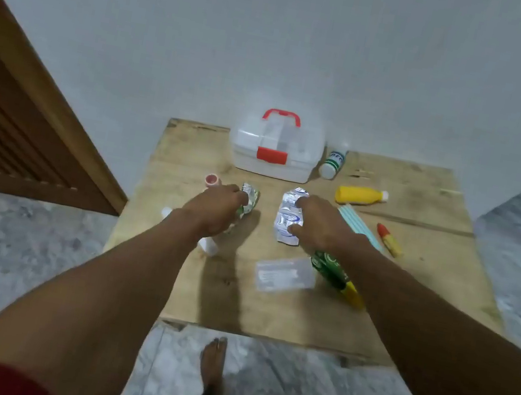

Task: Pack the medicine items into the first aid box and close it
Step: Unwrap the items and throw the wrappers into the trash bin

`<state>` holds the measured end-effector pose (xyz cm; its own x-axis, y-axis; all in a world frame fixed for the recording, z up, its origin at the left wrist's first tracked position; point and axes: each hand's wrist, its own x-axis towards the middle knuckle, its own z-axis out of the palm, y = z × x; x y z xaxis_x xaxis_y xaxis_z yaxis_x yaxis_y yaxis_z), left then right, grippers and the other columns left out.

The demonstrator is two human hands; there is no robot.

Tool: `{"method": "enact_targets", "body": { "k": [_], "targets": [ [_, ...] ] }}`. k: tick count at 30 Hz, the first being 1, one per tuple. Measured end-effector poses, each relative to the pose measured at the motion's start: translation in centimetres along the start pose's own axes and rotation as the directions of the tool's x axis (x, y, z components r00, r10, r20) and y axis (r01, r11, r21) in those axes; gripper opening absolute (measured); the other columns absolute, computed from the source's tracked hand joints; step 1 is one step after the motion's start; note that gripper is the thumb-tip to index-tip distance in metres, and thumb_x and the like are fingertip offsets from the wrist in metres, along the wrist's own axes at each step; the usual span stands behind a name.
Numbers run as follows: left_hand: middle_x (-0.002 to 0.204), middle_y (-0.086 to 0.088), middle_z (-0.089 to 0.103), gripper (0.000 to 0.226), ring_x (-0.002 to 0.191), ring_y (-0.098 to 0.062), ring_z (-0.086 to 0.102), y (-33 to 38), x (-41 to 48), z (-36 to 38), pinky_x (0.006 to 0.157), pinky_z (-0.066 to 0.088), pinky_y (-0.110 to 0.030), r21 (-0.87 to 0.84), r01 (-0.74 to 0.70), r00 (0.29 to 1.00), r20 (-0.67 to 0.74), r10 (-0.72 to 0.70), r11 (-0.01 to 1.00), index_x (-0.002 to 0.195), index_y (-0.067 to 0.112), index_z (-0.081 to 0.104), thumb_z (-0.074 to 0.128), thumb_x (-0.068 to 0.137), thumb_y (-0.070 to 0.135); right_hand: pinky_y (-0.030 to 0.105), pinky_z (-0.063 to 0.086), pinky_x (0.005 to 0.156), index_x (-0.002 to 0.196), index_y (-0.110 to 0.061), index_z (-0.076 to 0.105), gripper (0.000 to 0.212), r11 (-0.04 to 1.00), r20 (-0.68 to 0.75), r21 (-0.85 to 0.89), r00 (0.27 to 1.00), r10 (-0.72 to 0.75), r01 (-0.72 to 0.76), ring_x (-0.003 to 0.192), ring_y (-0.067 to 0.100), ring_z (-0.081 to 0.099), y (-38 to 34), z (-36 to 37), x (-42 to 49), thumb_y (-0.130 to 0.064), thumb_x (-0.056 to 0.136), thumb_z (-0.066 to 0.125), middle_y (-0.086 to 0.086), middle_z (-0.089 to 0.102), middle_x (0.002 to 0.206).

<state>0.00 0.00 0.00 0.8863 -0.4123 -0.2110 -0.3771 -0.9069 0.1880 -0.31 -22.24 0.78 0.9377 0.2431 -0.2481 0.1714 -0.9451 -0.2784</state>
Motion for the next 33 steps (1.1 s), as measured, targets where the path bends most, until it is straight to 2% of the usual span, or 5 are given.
{"method": "enact_targets", "body": {
  "k": [3, 10, 21, 27, 33],
  "targets": [
    [0.119, -0.016, 0.057, 0.039, 0.105, -0.036, 0.058, -2.2, 2.1, 0.6, 0.082, 0.044, -0.035, -0.039, -0.024, 0.998, 0.058, 0.026, 0.999, 0.124, 0.005, 0.06, 0.063, 0.085, 0.006, 0.034, 0.038, 0.1, 0.134, -0.004, 0.052, 0.048, 0.999, 0.058, -0.024, 0.997, 0.046, -0.045, 0.128, 0.031, 0.048, -0.2, 1.2, 2.2, -0.025, 0.092, 0.065, 0.015, 0.052, 0.139],
    [0.128, -0.012, 0.054, 0.054, 0.114, -0.033, 0.056, -4.5, 5.3, 1.9, 0.093, 0.048, -0.041, -0.061, -0.122, 0.974, 0.185, 0.131, 0.991, 0.127, 0.013, 0.058, 0.076, 0.077, 0.02, 0.038, 0.049, 0.093, 0.119, -0.007, 0.058, 0.049, 0.993, 0.096, -0.079, 0.991, 0.09, -0.083, 0.116, 0.032, 0.056, -0.2, 2.9, 5.3, -0.031, 0.079, 0.074, 0.014, 0.058, 0.126],
    [0.136, -0.007, 0.052, 0.058, 0.126, -0.029, 0.042, -4.9, 6.7, 3.1, 0.101, 0.04, -0.036, -0.05, -0.099, 0.989, 0.108, 0.104, 0.994, 0.133, 0.015, 0.057, 0.076, 0.08, 0.028, 0.035, 0.039, 0.103, 0.124, -0.01, 0.061, 0.059, 0.983, 0.121, -0.155, 0.986, 0.113, -0.094, 0.121, 0.031, 0.053, -0.1, 3.2, 7.2, -0.036, 0.074, 0.079, 0.013, 0.055, 0.133],
    [0.111, -0.007, 0.064, 0.033, 0.103, -0.03, 0.058, -3.9, 6.7, 2.6, 0.08, 0.052, -0.043, -0.04, -0.086, 0.995, 0.046, 0.088, 0.996, 0.112, 0.016, 0.069, 0.069, 0.079, 0.017, 0.038, 0.049, 0.089, 0.111, -0.008, 0.064, 0.037, 0.982, 0.105, -0.162, 0.987, 0.119, -0.101, 0.107, 0.034, 0.061, -0.8, 3.5, 7.2, -0.024, 0.079, 0.072, 0.014, 0.06, 0.119],
    [0.1, -0.008, 0.067, 0.018, 0.094, -0.03, 0.065, -3.0, 6.0, 1.5, 0.07, 0.053, -0.038, -0.012, -0.088, 0.994, 0.067, 0.089, 0.996, 0.098, 0.014, 0.069, 0.065, 0.08, 0.012, 0.029, 0.037, 0.075, 0.107, -0.009, 0.063, 0.018, 0.986, 0.092, -0.078, 0.984, 0.155, -0.148, 0.107, 0.032, 0.061, -0.7, 4.0, 6.7, -0.016, 0.09, 0.061, 0.012, 0.065, 0.114]
  ]
}}
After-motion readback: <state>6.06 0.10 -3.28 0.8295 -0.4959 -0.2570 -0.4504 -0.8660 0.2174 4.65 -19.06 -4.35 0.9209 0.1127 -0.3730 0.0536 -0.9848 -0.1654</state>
